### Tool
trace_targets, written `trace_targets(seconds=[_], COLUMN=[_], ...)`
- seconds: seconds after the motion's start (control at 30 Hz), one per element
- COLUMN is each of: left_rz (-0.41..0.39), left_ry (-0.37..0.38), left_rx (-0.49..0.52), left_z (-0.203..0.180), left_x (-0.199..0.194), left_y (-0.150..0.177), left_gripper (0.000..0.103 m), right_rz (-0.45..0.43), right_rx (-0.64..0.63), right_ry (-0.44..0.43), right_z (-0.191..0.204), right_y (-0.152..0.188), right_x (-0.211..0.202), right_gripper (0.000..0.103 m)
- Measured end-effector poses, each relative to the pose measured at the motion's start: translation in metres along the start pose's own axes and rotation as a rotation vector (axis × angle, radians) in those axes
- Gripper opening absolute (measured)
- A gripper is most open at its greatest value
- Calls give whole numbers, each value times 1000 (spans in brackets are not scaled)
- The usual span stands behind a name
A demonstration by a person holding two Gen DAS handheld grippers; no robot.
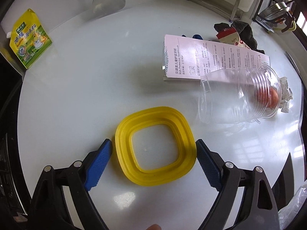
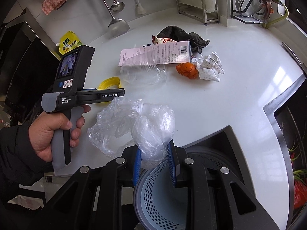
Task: Collect trash
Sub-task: 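Grasp the yellow lid ring with the left tool while the right tool holds the bag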
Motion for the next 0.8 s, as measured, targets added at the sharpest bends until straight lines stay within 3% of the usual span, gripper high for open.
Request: trace_targets(seconds=[0.07,0.17,0.4,0.8], left_rz=[-12,-13,-50,-196], left_ry=[5,21,7,-2], left_rx=[11,-2,16,122], left_z=[-1,-2,-7,-36], left_x=[-2,-6,-33,-115], left_y=[-1,1,6,18], left_gripper=[71,68,67,67], right_rz=[-5,-14,-33,-81], right_rx=[-2,-5,-9,30], right_ry=[-1,-1,-6,-26], right_z=[-1,-2,-3,-9], right_y=[-1,-2,-1,7], right_x=[-2,-7,-16,-37], right_gripper=[23,23,23,24])
Point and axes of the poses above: each gripper's, at about its wrist camera, not at the fingertips, and x roughly the way its jaws point, z to its left, y to its underside, the point moved 3 cm from there along x, roughly the way its jaws point, and after that the axes turned 10 degrees about y, right-handed, at the moved point
